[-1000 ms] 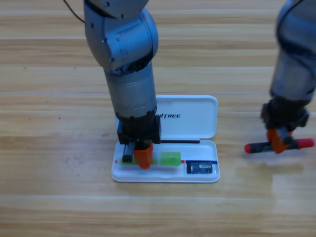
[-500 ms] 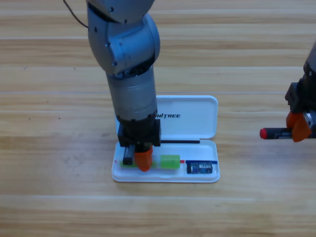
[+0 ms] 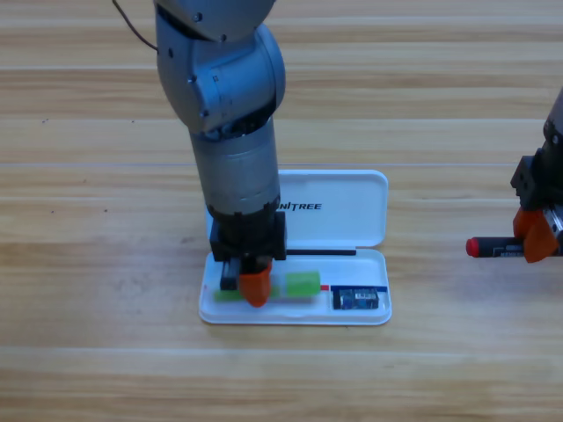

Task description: Clean up eraser and pencils

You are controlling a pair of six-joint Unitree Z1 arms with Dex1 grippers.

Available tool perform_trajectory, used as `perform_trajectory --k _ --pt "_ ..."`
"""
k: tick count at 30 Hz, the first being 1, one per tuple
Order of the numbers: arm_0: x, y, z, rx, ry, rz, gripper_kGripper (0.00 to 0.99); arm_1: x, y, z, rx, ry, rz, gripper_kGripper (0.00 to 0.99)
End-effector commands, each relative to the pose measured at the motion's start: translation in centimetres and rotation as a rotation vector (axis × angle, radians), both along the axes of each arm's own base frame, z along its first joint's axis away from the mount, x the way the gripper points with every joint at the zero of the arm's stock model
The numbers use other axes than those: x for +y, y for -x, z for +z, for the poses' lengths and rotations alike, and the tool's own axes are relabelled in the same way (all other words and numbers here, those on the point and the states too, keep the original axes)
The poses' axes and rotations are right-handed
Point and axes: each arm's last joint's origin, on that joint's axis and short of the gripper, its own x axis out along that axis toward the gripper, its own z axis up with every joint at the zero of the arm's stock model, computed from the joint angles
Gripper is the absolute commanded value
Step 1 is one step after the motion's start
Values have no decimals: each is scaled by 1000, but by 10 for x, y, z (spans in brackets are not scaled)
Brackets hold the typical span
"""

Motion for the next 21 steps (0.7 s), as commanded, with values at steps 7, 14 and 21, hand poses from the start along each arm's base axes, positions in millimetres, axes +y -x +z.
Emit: perform_trajectory --k 7,14,21 --pt "-8 2 -19 19 -41 6 990 -7 13 6 18 -16 -13 0" --pt "-4 6 -5 8 -30 6 990 3 27 14 2 -31 11 0" --pt "30 31 84 -99 69 0 990 47 41 19 -8 -42 60 0"
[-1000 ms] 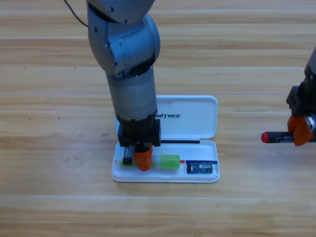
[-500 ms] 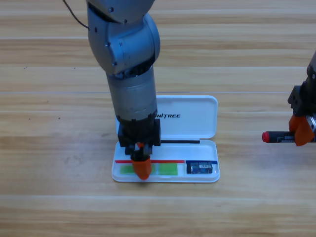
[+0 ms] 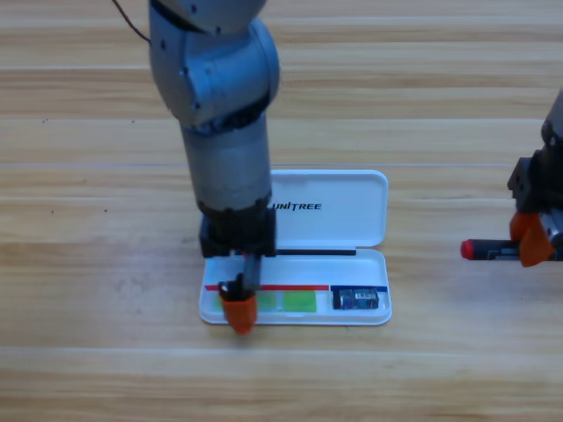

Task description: Clean up eraser and pencils

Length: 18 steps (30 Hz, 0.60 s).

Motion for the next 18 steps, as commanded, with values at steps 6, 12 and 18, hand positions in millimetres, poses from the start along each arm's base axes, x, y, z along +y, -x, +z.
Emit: perform_trajectory --k 6,12,18 --pt "84 48 124 -163 143 -14 990 104 23 -7 13 4 106 0" --pt "125 53 130 -174 136 43 990 169 4 -40 -18 24 94 0" --pt "126 54 114 -123 99 38 989 200 -13 -67 -46 26 89 0"
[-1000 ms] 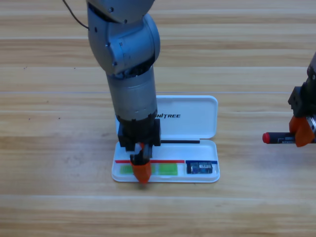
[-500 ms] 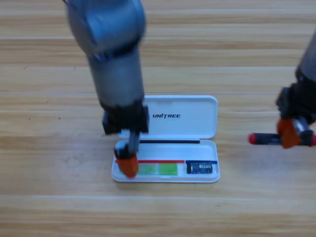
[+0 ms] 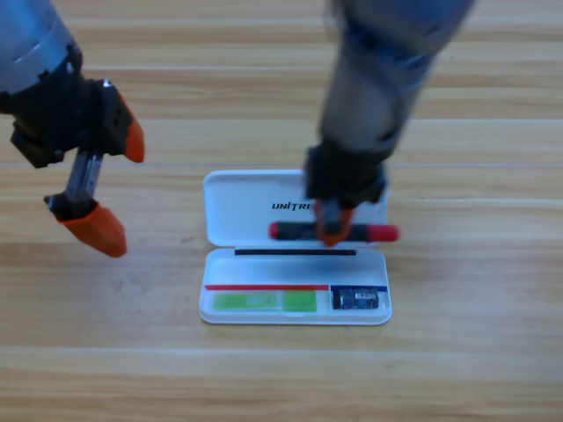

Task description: Clean up eraser and pencils

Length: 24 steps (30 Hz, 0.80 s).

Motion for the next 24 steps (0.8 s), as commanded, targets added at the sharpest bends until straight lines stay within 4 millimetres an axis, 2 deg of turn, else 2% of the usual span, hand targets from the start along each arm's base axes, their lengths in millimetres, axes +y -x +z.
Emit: perform_trajectory --k 1,11,17,24 --pt "8 -2 -23 71 -63 13 989 39 0 -62 16 115 39 0" --pt "7 -3 -36 112 -87 25 990 48 -8 -75 8 119 36 0" --pt "4 -6 -41 129 -89 32 990 50 -6 -75 8 117 33 0" --pt "1 -9 -46 137 -94 34 990 53 -3 -85 26 136 22 0"
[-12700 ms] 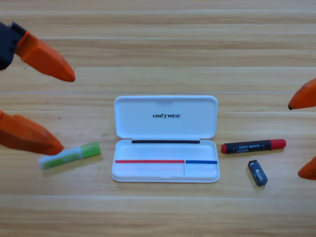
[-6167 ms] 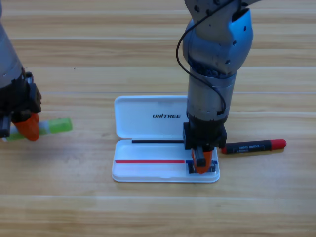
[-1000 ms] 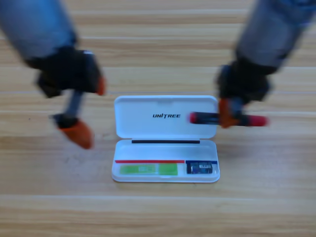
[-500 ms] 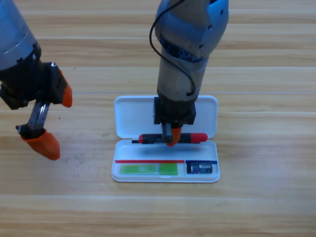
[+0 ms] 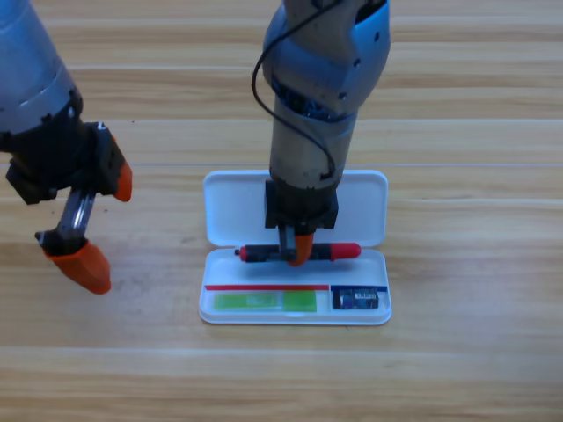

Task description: Clean up eraser and pencils

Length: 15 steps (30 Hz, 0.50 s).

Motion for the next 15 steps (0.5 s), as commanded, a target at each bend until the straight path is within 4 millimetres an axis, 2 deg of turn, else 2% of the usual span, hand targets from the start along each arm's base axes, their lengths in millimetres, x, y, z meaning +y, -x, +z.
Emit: perform_trajectory --k 1,7,8,9,11,12,15 --pt "-1 -8 -20 59 -36 25 990 12 9 -40 47 90 5 0" --pt "-2 -9 -23 65 -40 26 990 13 9 -44 54 98 -9 0" --pt "-2 -9 -24 65 -40 26 990 13 11 -43 54 98 -11 29" --pt "-2 -9 -24 65 -40 26 990 13 12 -41 54 94 -13 232" --pt "-2 -9 -25 67 -41 26 990 11 13 -35 53 89 -29 735" --pt "-2 -9 -25 65 -40 26 990 10 15 -31 53 86 -32 861" --pt "-2 -9 -24 64 -39 26 990 2 22 -10 52 59 -33 905"
